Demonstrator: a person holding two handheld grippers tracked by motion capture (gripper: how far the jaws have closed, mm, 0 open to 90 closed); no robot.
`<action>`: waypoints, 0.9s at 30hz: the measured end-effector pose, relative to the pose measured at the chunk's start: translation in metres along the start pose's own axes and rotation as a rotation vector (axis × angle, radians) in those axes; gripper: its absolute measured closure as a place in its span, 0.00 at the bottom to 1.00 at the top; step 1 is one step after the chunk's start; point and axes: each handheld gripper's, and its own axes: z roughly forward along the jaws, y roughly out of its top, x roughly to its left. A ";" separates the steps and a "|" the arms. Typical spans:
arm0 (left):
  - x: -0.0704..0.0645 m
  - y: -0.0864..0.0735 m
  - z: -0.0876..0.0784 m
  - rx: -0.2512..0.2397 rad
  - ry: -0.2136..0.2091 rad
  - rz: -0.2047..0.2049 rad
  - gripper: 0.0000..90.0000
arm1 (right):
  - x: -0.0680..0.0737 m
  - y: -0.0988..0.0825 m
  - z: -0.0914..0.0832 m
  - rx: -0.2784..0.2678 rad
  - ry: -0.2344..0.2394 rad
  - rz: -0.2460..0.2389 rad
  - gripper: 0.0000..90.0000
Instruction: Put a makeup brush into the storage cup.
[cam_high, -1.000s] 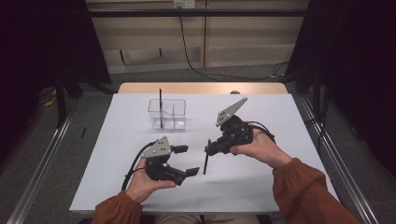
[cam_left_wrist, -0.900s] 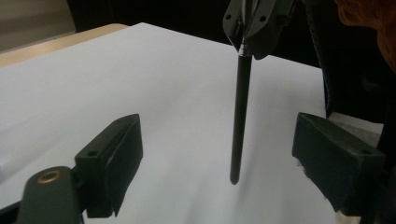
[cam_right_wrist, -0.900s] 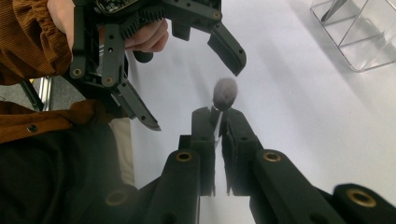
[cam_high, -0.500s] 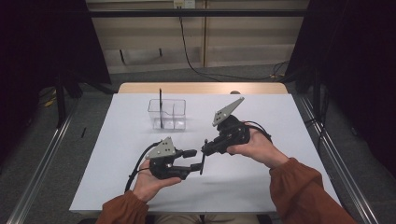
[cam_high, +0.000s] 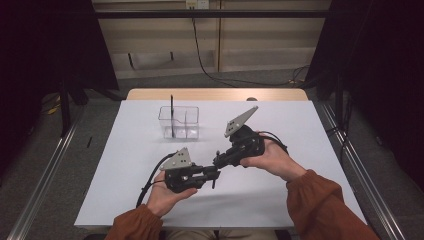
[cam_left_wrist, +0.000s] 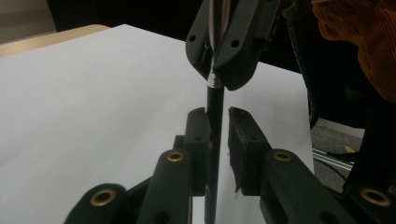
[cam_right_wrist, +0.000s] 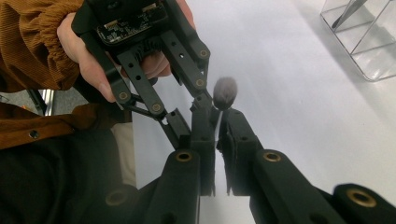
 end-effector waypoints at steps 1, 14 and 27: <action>0.000 0.000 0.000 0.005 -0.001 0.004 0.90 | 0.000 0.000 0.000 -0.004 0.002 -0.002 0.93; 0.002 0.001 -0.003 -0.001 0.003 0.003 0.93 | 0.000 -0.003 0.002 -0.047 0.009 -0.005 0.93; 0.003 0.002 -0.005 -0.004 0.013 0.004 0.93 | 0.001 -0.006 0.001 -0.113 -0.005 -0.004 0.84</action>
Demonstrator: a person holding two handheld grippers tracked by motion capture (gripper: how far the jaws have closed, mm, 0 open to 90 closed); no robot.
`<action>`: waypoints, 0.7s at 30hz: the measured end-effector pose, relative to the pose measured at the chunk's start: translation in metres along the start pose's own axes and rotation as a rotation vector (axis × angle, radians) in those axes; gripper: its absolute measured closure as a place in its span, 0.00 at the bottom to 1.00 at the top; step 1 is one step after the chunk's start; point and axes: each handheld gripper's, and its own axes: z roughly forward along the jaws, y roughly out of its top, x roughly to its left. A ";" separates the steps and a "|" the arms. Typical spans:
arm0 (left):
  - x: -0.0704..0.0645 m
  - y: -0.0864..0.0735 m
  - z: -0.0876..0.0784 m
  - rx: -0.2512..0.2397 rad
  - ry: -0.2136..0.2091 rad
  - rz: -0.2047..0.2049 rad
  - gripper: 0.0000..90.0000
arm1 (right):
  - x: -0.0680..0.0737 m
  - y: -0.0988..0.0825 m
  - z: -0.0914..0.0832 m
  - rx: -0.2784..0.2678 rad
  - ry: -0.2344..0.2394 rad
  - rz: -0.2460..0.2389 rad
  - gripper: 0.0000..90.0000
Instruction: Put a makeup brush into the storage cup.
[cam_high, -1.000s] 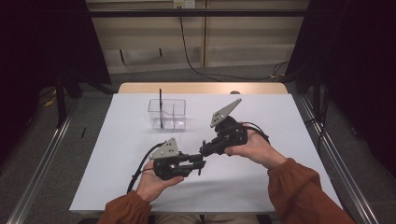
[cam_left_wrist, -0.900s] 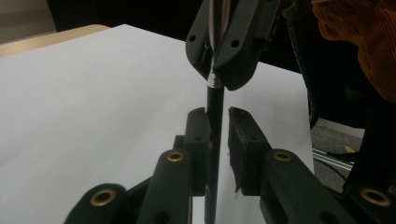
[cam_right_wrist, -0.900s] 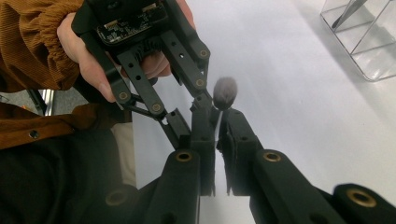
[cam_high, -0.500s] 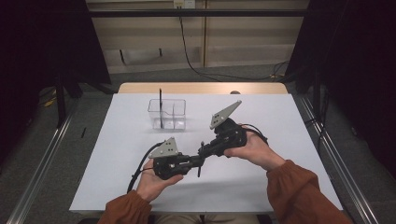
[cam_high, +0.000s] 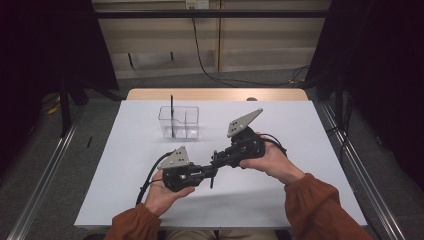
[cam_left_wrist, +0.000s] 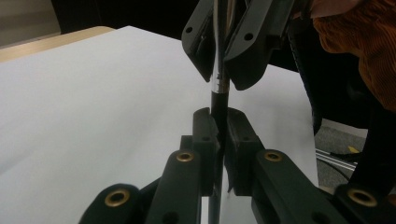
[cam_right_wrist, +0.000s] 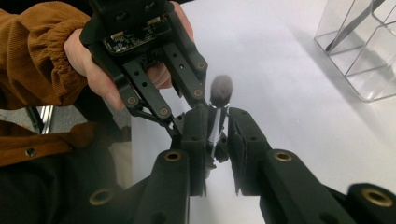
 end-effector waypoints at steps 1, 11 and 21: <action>0.000 0.000 0.000 0.000 0.003 -0.001 0.93 | 0.000 -0.001 0.000 -0.007 -0.001 0.000 0.83; 0.004 0.001 -0.004 -0.011 0.020 -0.006 0.93 | -0.001 -0.004 -0.004 -0.068 -0.017 0.014 0.63; 0.006 0.002 -0.007 -0.010 0.035 -0.005 0.93 | 0.000 -0.009 -0.004 -0.134 -0.010 0.028 0.32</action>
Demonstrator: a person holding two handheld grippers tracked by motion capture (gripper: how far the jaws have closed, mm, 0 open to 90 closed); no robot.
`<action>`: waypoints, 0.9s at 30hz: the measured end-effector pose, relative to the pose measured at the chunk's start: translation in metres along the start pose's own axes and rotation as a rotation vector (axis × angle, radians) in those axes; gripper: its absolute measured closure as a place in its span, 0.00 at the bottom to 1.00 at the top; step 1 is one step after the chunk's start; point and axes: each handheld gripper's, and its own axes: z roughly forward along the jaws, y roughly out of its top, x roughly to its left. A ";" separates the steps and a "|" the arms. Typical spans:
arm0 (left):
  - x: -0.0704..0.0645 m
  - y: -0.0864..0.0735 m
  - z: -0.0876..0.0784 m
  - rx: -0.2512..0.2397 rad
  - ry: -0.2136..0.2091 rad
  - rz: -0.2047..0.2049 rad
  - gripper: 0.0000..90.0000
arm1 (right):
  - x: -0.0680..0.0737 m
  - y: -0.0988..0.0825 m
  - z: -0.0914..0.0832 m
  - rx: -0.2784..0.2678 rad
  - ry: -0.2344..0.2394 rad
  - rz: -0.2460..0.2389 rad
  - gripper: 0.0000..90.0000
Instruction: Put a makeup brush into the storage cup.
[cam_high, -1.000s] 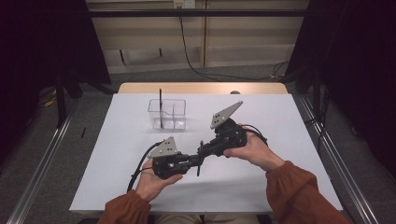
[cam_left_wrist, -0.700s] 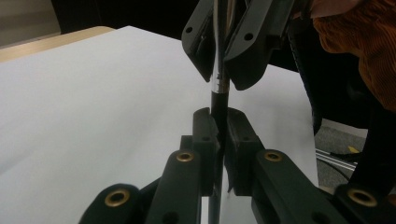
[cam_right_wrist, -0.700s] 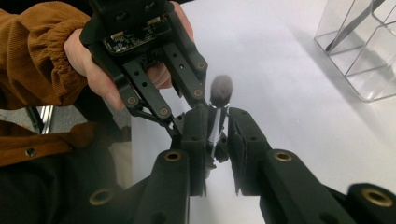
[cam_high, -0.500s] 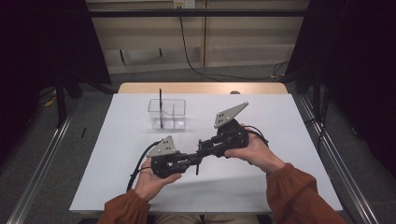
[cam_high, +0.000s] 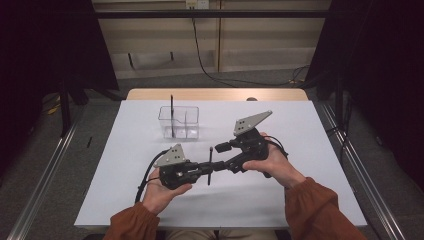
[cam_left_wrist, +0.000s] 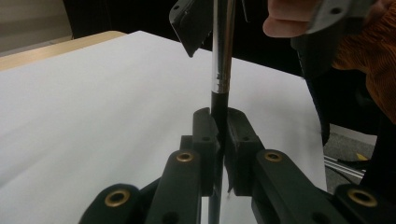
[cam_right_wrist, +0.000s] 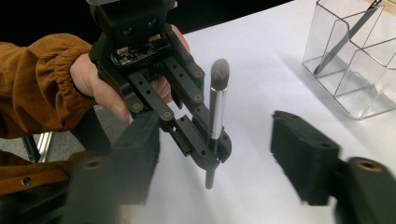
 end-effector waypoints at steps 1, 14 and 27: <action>0.000 0.000 0.000 -0.001 0.001 -0.002 0.93 | 0.000 -0.001 0.000 -0.004 -0.002 0.003 0.30; 0.004 0.000 -0.009 -0.014 0.019 -0.012 0.93 | -0.006 -0.010 -0.005 -0.047 -0.071 0.040 0.01; 0.008 0.001 -0.024 -0.016 0.054 -0.011 0.93 | -0.008 -0.026 -0.022 -0.104 -0.165 0.055 0.02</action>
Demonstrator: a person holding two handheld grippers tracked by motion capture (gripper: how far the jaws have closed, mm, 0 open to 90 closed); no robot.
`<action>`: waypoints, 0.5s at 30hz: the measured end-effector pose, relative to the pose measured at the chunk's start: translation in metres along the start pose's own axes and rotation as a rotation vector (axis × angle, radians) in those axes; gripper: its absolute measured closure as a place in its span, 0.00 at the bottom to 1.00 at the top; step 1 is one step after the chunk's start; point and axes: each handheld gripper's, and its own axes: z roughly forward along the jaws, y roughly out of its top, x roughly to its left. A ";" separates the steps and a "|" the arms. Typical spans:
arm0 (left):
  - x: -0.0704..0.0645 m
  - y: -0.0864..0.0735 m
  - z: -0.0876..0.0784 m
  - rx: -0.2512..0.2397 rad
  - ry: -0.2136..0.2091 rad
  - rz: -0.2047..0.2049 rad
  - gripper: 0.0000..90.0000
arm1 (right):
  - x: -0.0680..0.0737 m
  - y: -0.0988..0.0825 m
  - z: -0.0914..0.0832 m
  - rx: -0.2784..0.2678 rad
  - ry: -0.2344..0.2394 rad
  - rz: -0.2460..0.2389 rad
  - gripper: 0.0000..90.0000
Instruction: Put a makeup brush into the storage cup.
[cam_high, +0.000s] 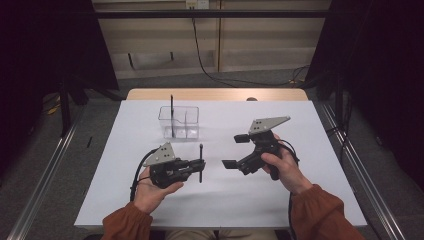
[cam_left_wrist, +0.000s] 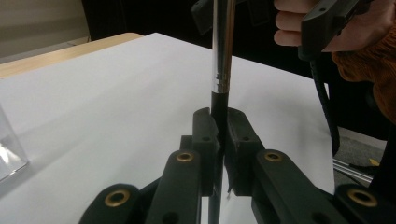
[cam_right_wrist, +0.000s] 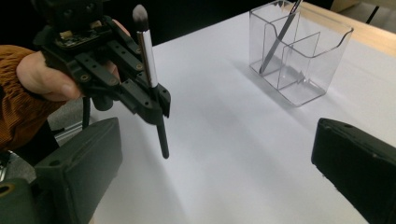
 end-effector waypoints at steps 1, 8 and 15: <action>0.001 0.000 -0.002 -0.004 0.004 -0.002 0.93 | -0.001 -0.001 -0.002 -0.006 0.008 -0.005 0.02; 0.007 0.003 -0.011 0.014 0.023 0.002 0.93 | -0.003 -0.012 -0.016 -0.048 -0.007 -0.021 0.02; 0.014 0.008 -0.022 -0.005 0.047 0.007 0.93 | -0.005 -0.019 -0.026 -0.048 -0.067 -0.018 0.02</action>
